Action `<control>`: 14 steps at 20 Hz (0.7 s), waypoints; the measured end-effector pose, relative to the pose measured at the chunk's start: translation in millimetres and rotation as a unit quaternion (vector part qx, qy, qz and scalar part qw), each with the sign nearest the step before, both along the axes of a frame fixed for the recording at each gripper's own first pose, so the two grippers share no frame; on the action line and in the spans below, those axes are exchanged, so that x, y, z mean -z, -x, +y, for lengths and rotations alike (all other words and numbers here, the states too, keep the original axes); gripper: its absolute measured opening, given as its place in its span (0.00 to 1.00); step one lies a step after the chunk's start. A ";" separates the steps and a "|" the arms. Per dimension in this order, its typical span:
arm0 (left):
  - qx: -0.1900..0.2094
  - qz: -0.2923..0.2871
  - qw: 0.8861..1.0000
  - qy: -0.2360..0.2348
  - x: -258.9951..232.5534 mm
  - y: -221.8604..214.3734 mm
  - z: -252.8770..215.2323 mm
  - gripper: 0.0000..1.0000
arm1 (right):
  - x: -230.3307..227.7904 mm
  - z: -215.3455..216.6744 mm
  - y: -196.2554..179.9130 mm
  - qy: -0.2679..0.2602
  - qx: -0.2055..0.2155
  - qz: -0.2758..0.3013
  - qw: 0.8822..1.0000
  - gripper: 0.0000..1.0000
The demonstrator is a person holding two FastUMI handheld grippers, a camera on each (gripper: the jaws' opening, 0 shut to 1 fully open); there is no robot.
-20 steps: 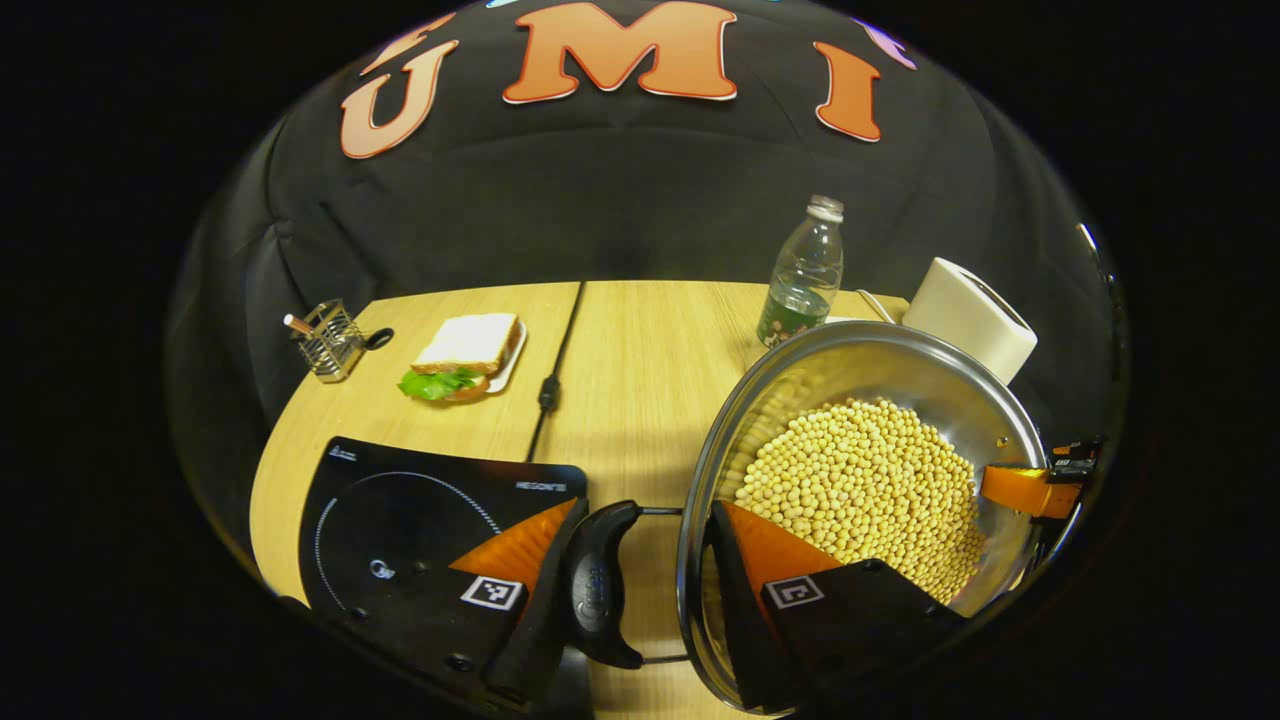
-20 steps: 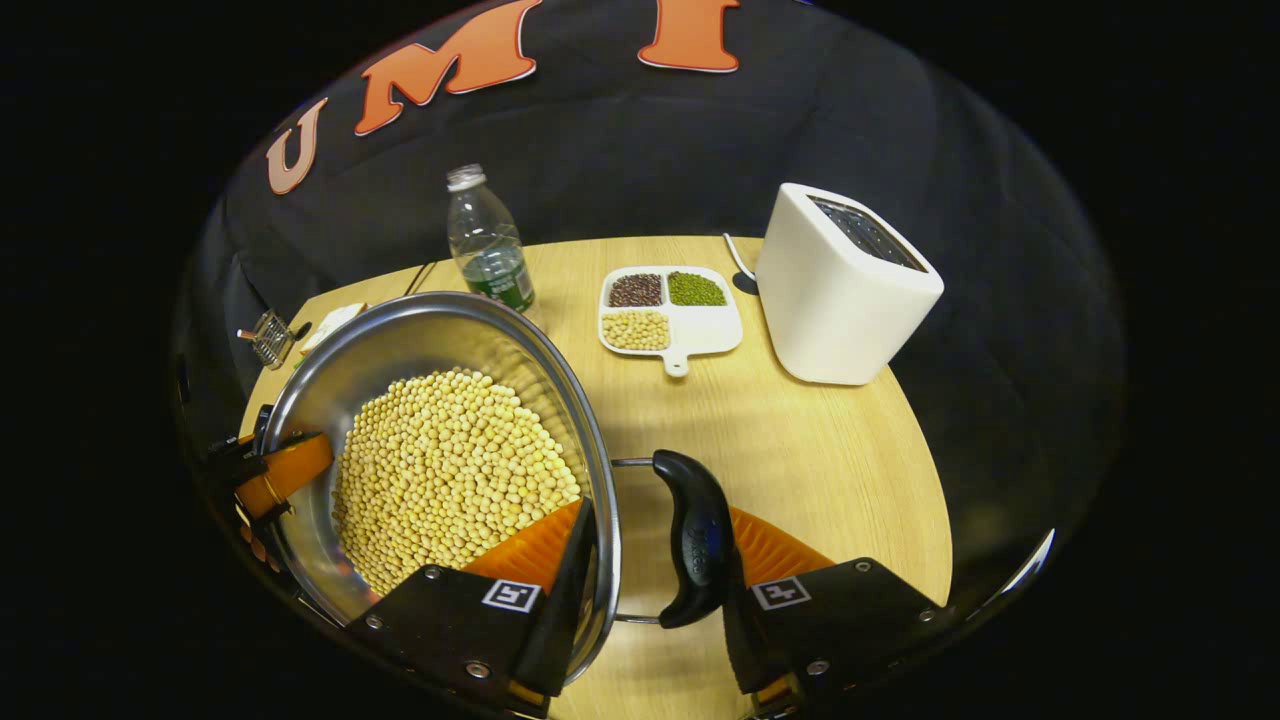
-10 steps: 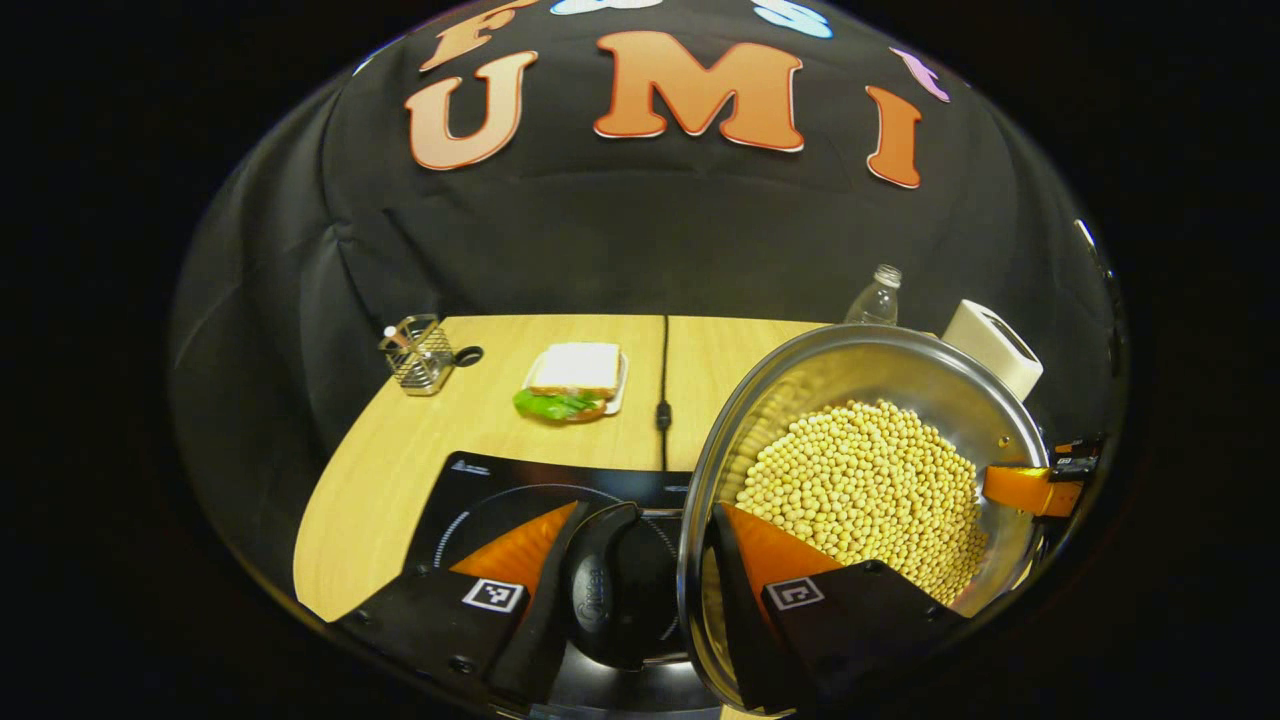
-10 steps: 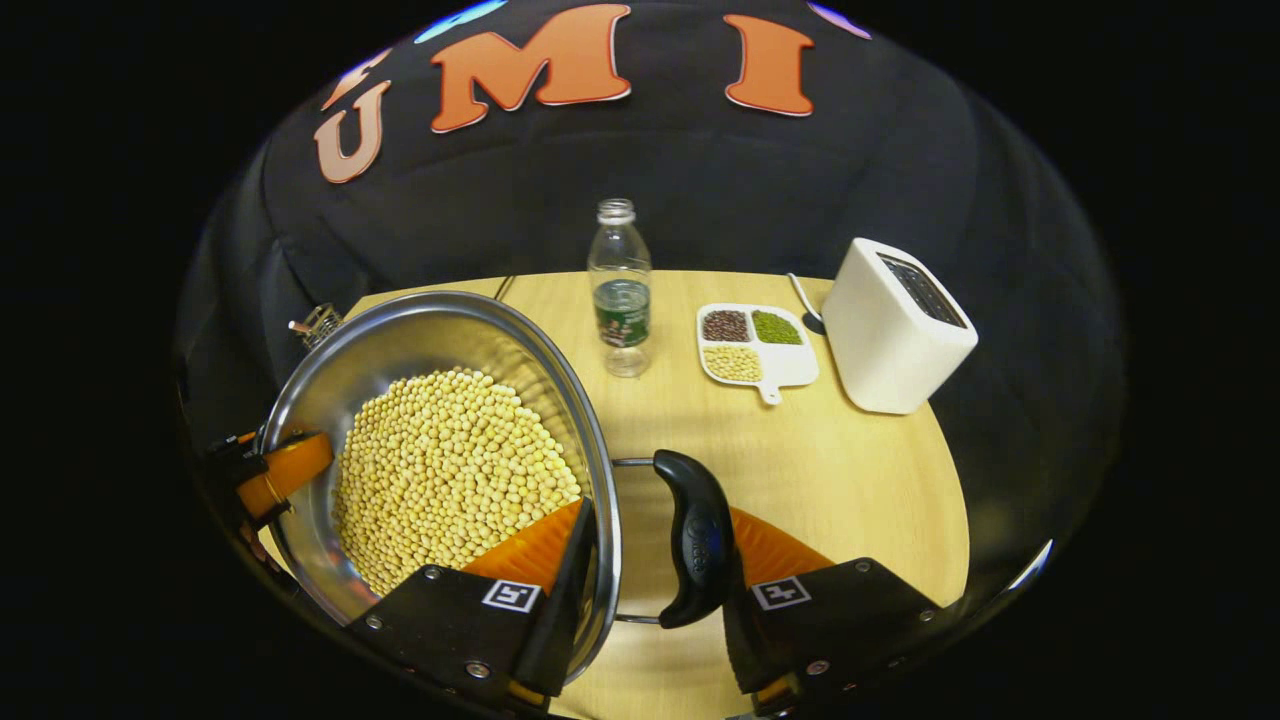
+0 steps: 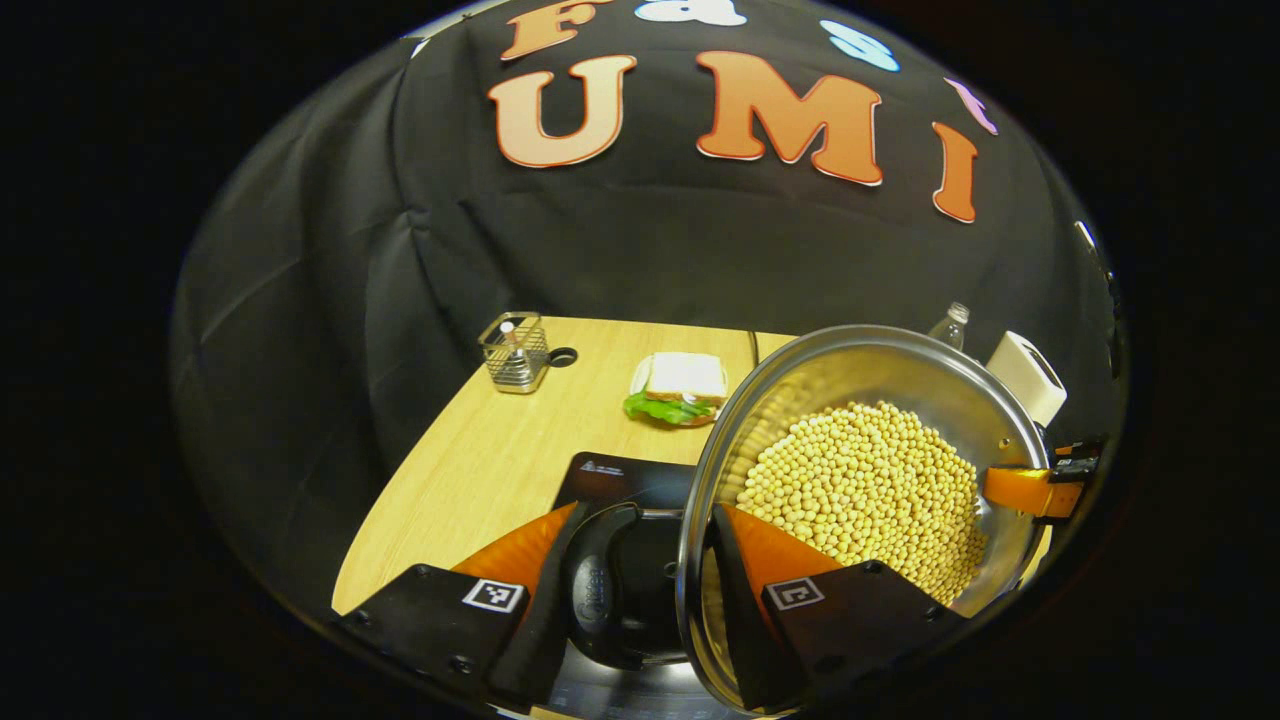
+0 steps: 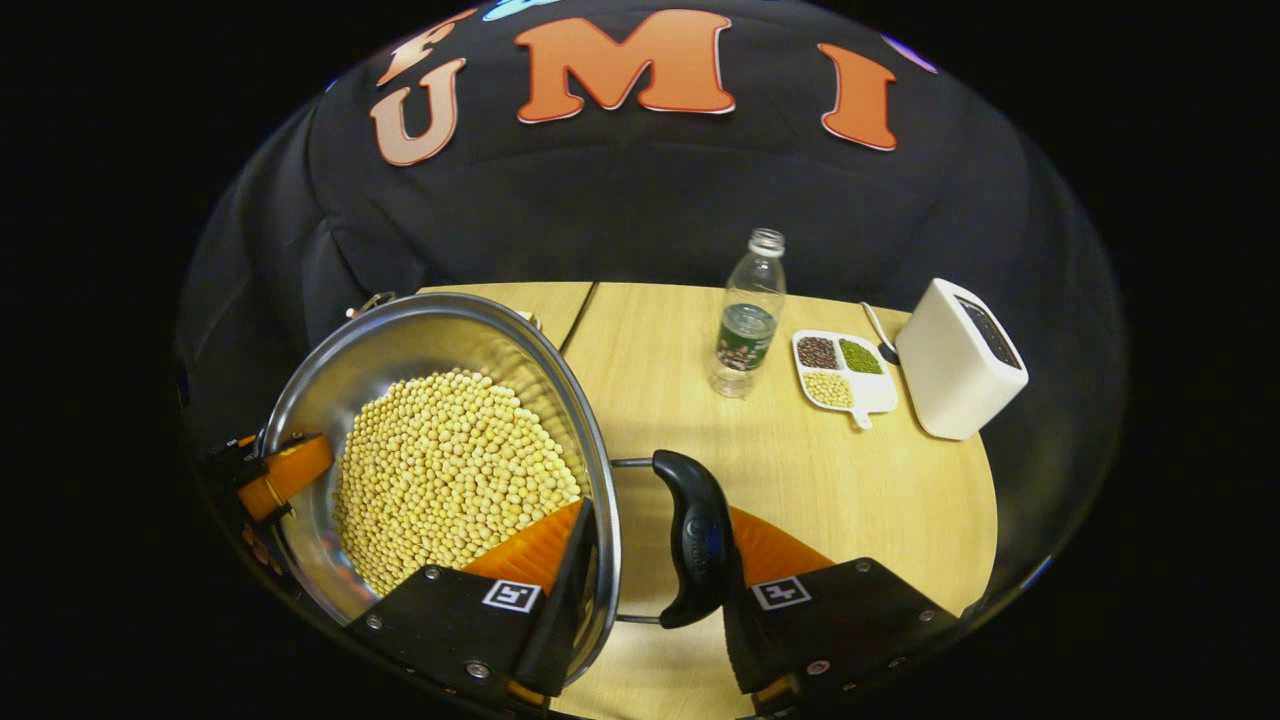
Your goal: First push the handle of the pot to place it horizontally, then grasp the pot with both hands and set it on the induction cooktop.
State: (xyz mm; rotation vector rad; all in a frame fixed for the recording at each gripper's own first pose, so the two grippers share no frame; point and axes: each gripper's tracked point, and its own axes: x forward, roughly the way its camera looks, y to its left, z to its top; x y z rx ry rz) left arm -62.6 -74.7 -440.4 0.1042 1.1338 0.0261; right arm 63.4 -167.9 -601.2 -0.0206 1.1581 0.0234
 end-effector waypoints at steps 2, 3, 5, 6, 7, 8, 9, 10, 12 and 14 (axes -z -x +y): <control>-0.008 0.003 1.000 -0.003 -0.6 2.8 -1.7 0.70 | 0.9 -0.7 -1.1 -0.002 -0.005 0.003 1.000 0.62; -0.012 0.004 1.000 -0.004 -3.8 3.8 -1.7 0.76 | 1.0 -0.6 -1.8 -0.002 -0.007 0.003 1.000 0.62; -0.017 0.004 1.000 -0.008 -7.2 3.4 -0.3 0.74 | 2.4 -1.3 -4.2 -0.006 -0.011 0.006 1.000 0.62; -0.019 0.005 1.000 -0.010 -7.3 3.7 -1.5 0.74 | 0.7 -4.8 -6.7 -0.008 -0.012 0.008 1.000 0.62; -0.023 0.005 1.000 -0.010 -8.1 3.8 -2.4 0.73 | -1.5 -8.3 -8.8 -0.009 -0.011 0.010 1.000 0.62; -0.026 0.008 1.000 -0.011 -8.6 4.4 -2.3 0.76 | -3.1 -9.3 -10.0 -0.008 -0.013 0.011 1.000 0.62; -0.028 0.010 0.999 -0.012 -8.7 6.2 -1.9 0.73 | -3.3 -9.4 -11.7 -0.008 -0.014 0.013 1.000 0.62; -0.029 0.013 0.999 -0.013 -10.4 5.1 -2.0 0.73 | -1.1 -7.8 -12.3 -0.008 -0.015 0.015 1.000 0.62; -0.031 0.016 0.999 -0.017 -12.9 3.5 -2.4 0.76 | 2.5 -8.6 -13.0 -0.012 -0.016 0.022 1.000 0.62; -0.031 0.019 0.999 -0.022 -11.2 3.2 -6.9 0.73 | 5.1 -10.6 -13.8 -0.016 -0.015 0.027 0.999 0.63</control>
